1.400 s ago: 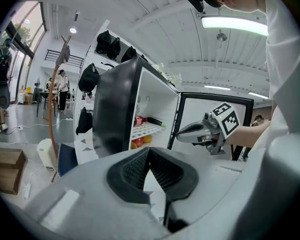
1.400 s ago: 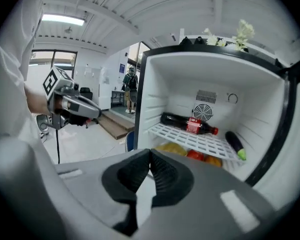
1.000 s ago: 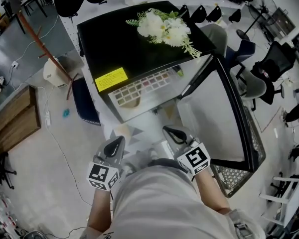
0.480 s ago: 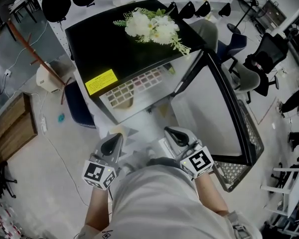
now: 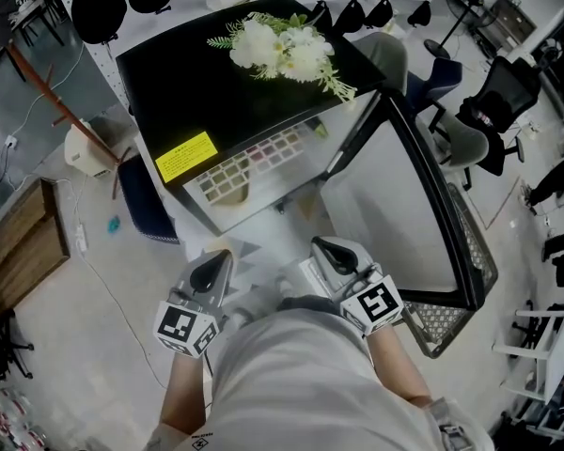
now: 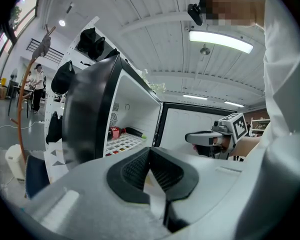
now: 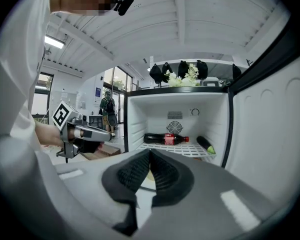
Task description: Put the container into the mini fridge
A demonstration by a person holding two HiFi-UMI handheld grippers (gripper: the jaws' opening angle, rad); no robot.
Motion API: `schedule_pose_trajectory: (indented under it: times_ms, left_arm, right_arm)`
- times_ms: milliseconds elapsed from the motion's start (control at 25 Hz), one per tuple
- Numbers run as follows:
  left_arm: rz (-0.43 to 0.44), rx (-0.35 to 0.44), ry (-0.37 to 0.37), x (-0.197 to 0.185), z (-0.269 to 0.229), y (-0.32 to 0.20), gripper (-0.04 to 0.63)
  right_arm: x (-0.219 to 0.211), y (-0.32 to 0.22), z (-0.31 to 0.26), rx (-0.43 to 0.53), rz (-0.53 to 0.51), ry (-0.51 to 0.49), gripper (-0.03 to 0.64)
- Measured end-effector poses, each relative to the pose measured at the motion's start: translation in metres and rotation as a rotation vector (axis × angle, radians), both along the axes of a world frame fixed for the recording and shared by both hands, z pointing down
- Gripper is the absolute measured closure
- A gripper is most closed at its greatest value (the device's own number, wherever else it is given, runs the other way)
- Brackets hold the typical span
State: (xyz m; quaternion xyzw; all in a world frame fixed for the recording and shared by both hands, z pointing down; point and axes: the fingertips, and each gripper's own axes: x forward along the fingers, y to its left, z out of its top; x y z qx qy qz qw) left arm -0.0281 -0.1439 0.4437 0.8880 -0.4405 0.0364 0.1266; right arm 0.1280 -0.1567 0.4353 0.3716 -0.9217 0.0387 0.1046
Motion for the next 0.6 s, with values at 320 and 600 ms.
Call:
schedule_pose_trajectory:
  times_ms: [320, 600]
  left_arm:
    - [0.019, 0.004, -0.040, 0.003, 0.002, 0.000, 0.592]
    - [0.002, -0.002, -0.040, 0.000, 0.004, 0.002, 0.592]
  right_arm:
    - [-0.002, 0.000, 0.005, 0.003, 0.000, 0.021, 0.614]
    - [-0.004, 0.001, 0.011, -0.004, -0.012, 0.045, 0.614]
